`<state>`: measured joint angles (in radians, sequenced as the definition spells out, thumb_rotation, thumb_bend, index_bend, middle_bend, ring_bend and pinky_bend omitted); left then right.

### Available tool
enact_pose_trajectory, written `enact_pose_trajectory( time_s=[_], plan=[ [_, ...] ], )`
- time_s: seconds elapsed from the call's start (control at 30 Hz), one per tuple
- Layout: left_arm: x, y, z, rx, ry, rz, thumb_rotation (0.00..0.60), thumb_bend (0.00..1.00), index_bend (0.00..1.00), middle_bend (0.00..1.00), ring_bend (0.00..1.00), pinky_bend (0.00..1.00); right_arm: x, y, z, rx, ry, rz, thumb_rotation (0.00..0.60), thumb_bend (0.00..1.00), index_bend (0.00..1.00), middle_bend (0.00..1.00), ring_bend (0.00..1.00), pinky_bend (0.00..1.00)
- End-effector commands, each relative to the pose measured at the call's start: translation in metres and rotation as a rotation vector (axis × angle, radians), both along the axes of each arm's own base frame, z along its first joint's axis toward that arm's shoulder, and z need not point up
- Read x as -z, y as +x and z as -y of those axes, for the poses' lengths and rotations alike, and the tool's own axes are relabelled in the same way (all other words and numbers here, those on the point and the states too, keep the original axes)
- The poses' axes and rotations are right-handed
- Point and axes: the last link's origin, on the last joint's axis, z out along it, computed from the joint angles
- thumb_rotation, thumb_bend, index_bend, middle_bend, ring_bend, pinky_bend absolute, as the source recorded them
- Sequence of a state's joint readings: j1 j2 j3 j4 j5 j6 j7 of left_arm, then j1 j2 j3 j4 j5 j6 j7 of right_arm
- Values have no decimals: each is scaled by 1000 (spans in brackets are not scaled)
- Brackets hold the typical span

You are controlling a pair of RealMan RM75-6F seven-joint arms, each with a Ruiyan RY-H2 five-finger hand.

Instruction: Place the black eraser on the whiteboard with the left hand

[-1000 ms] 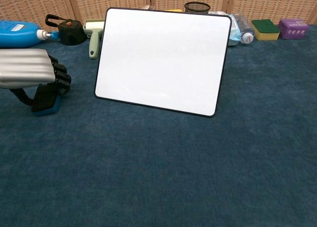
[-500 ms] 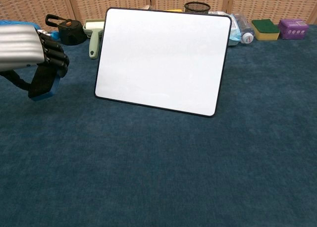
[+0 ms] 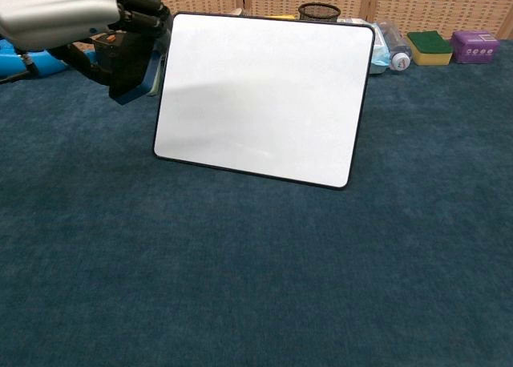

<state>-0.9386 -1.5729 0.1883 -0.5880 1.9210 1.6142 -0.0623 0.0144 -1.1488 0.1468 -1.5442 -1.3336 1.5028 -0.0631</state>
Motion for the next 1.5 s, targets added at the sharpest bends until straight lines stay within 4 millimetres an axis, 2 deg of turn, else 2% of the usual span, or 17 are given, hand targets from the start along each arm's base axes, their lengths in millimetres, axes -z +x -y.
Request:
enact_pose_trajectory(
  time_s=[0.03, 0.3, 0.5, 1.03, 1.2, 1.23, 1.3, 1.37, 1.43, 1.5],
  plan=[
    [15, 43, -9, 69, 83, -93, 600, 115, 553, 464, 366, 494, -1, 0, 0, 0, -1, 7, 600, 19, 84, 77, 106, 99],
    [44, 84, -15, 94, 161, -216, 600, 112, 553, 464, 366, 494, -5, -2, 1, -1, -5, 29, 600, 19, 84, 77, 106, 100],
    [62, 100, -19, 88, 191, -265, 600, 112, 553, 464, 365, 494, -8, -4, 1, 2, -8, 41, 600, 19, 84, 78, 106, 99],
    [91, 109, -29, 158, 293, -358, 600, 111, 552, 463, 365, 494, -8, -9, 2, 22, 1, 51, 600, 19, 84, 78, 106, 100],
    [97, 110, -27, 164, 299, -337, 600, 108, 549, 453, 356, 477, -7, -10, 2, 26, 5, 54, 600, 19, 84, 78, 106, 100],
    [98, 110, -27, 164, 299, -328, 600, 100, 515, 411, 326, 447, -7, -11, 2, 27, 5, 54, 600, 19, 84, 78, 106, 100],
    [100, 109, -27, 156, 303, -321, 600, 80, 380, 280, 234, 376, -7, -11, 2, 28, 6, 56, 600, 19, 84, 81, 106, 100],
    [101, 108, -28, 153, 317, -322, 600, 63, 173, 121, 140, 313, -7, -11, 2, 30, 9, 57, 600, 21, 84, 87, 106, 99],
    [103, 107, -28, 142, 321, -321, 600, 57, 53, 37, 97, 283, -6, -11, 2, 30, 11, 57, 600, 23, 84, 93, 107, 99],
    [104, 106, -27, 135, 320, -317, 600, 52, 3, 3, 67, 260, -6, -11, 3, 30, 14, 57, 600, 25, 84, 98, 108, 99]
  ],
)
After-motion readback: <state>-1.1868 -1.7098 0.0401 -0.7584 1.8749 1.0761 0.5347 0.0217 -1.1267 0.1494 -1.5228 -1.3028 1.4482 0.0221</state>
